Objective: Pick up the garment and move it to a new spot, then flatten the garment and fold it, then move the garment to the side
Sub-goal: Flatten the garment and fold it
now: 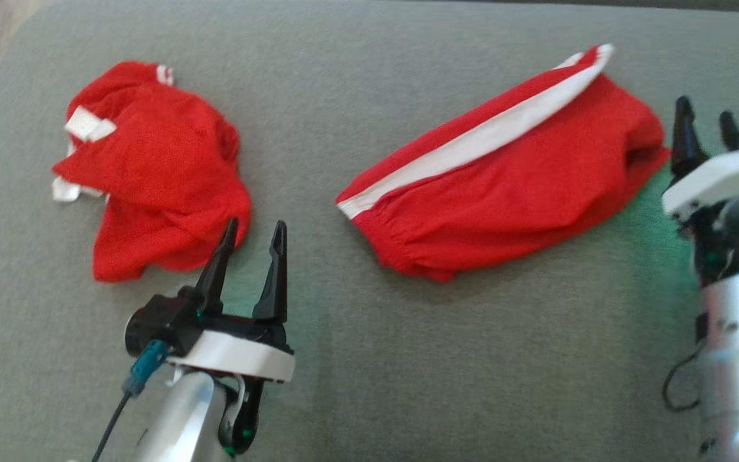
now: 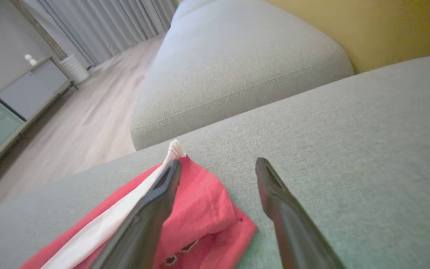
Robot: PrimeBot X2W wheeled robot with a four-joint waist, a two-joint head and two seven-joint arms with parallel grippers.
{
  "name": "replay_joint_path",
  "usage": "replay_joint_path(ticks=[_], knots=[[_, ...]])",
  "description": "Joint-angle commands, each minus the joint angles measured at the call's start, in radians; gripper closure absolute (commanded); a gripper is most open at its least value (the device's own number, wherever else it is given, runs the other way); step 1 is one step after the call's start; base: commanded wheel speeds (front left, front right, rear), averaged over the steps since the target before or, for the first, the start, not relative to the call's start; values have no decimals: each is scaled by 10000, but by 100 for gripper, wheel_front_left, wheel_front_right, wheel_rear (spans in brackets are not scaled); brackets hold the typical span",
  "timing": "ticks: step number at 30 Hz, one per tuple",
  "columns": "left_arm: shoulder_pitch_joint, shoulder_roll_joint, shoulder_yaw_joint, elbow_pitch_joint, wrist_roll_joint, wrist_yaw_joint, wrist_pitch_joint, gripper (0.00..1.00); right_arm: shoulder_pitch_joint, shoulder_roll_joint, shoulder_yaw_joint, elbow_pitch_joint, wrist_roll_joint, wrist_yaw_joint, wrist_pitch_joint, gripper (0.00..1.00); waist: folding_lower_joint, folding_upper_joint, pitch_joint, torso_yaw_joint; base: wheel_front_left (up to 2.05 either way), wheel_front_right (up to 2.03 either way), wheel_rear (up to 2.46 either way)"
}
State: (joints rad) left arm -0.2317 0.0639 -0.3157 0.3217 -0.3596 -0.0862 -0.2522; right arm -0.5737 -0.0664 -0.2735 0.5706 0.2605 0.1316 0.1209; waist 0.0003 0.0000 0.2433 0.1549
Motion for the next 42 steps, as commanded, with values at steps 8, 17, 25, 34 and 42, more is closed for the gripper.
replay_joint_path(ticks=[8, 17, 25, 34, 42], knots=[[-618, -108, 179, -149, 60, -148, -95, 0, -1884, -854, -577, 2159, -1849, -9, 943, 0, -3, 0, 676, 936, 0, 0, 0], [-712, -133, 181, -147, -108, -124, -95, 0, -2261, -771, -793, 3852, -3091, -9, 1227, 0, -3, 0, 636, 856, 0, 0, 0], [-795, -135, 34, -203, -250, -22, -95, 0, -2382, -638, -25, 4522, -2962, -9, 879, 100, -3, 0, 621, 669, 0, 0, 0], [-669, -136, 174, -92, -202, -28, -95, 0, -2390, -1218, 118, 4649, -2189, -9, -236, 100, -3, 0, 230, 387, 0, 0, 0], [-455, -136, 268, -205, -154, -82, -95, 0, -1989, -1803, -671, 4615, -1526, -9, -1017, 100, -3, 0, -172, -15, 0, 0, 0]])
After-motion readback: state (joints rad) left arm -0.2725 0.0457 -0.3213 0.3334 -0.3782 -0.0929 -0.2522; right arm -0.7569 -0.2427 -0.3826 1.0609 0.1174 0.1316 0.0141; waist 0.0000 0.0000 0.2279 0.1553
